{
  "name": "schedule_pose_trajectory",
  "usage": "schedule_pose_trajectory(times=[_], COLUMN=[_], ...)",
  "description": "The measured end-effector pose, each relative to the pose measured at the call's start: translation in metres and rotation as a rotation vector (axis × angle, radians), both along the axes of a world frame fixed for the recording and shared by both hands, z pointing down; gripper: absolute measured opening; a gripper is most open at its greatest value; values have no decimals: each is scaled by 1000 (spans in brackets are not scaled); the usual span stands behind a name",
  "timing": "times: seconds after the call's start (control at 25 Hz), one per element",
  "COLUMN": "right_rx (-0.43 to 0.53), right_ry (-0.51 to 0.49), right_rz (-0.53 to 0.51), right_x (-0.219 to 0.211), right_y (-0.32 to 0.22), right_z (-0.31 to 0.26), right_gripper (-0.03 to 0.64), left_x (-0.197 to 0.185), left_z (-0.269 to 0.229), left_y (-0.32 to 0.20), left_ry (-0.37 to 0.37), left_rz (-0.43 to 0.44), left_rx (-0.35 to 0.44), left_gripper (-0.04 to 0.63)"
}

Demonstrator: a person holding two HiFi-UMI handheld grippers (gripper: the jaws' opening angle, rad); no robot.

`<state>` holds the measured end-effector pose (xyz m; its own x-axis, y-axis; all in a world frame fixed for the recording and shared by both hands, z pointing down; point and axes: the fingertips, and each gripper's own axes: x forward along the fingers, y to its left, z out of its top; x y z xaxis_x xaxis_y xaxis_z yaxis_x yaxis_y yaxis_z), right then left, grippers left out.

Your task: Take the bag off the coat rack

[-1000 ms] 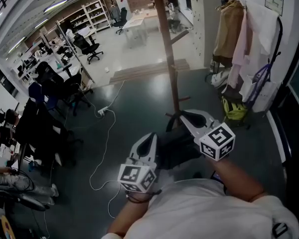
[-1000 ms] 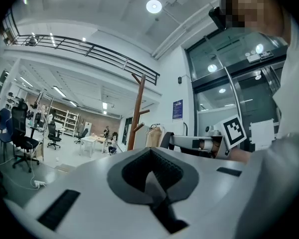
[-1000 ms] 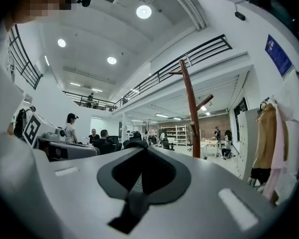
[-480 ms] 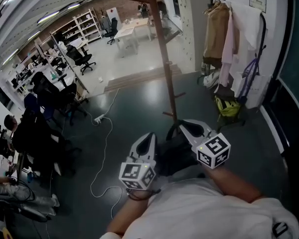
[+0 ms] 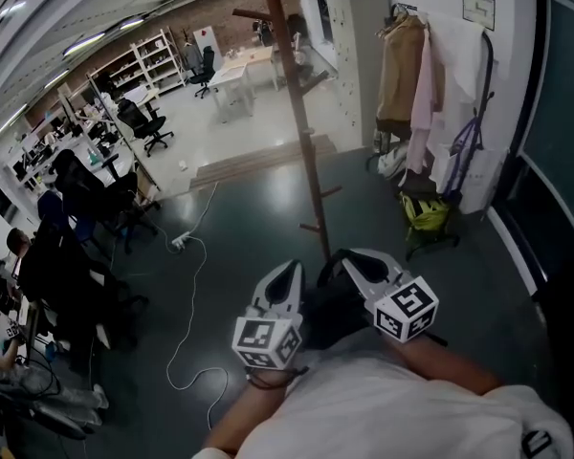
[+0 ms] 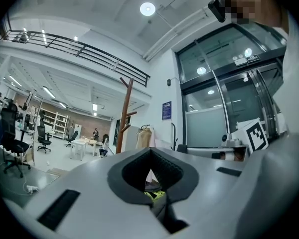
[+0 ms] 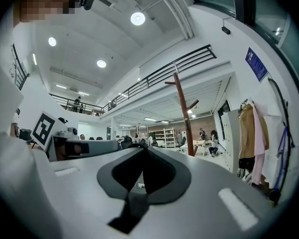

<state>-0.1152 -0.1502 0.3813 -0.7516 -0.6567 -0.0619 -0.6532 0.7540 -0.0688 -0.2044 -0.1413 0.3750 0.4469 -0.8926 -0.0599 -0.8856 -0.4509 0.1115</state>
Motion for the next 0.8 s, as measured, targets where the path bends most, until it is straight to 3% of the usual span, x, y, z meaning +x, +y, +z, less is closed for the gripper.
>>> schedule_pose_trajectory(times=[0.56, 0.8], right_rx=[13, -6], right_ry=[4, 29], right_rz=[-44, -51], right_x=[66, 96], right_y=[69, 113], right_z=[9, 26], right_gripper=[21, 21], left_x=[86, 115], left_z=[17, 38], left_y=[68, 108], left_ry=[40, 48], left_rz=[-18, -54], left_rx=[3, -52], left_gripper=[2, 2])
